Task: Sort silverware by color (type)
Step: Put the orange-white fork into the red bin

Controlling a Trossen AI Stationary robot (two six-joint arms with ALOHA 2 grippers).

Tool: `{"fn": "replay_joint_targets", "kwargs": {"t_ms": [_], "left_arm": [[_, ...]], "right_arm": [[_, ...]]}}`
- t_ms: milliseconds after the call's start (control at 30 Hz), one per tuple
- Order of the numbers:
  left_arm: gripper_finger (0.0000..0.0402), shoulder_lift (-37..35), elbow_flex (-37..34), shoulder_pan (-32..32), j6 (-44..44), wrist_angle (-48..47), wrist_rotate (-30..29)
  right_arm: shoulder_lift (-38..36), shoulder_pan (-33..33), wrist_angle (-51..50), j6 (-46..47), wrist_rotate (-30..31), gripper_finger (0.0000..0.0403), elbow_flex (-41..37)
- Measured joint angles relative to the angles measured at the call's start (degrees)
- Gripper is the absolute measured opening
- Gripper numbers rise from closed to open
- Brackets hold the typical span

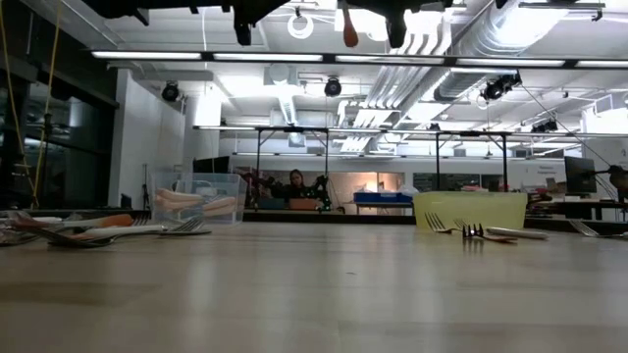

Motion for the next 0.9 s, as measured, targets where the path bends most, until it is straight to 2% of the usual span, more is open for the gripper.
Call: {"fn": "replay_joint_targets", "kwargs": {"t_ms": [267, 567, 700, 800, 900], "left_arm": [[0.0181, 1.9, 0.7, -1.0, 0.1, 3.0, -2.7], [0.0181, 10.0, 6.0, -1.4, 0.5, 2.6, -1.0], [0.0181, 11.4, 6.8, -1.4, 0.5, 2.6, -1.0], [0.0165, 10.9, 6.8, -1.4, 0.6, 2.2, -1.0], [0.0124, 10.2, 6.7, -1.3, 2.5, 2.3, -1.0]], "right_arm": [[1.0, -0.3, 1.4, 0.2, -0.4, 0.0000, 0.5], [5.7, 0.1, 4.7, 2.2, -1.0, 0.0000, 0.5], [6.0, 0.2, 4.7, 2.2, -1.4, 0.0000, 0.5], [5.8, 0.2, 4.6, 2.0, -1.4, 0.0000, 0.5], [5.6, 0.1, 4.6, 2.0, -1.3, 0.0000, 0.5]]}}
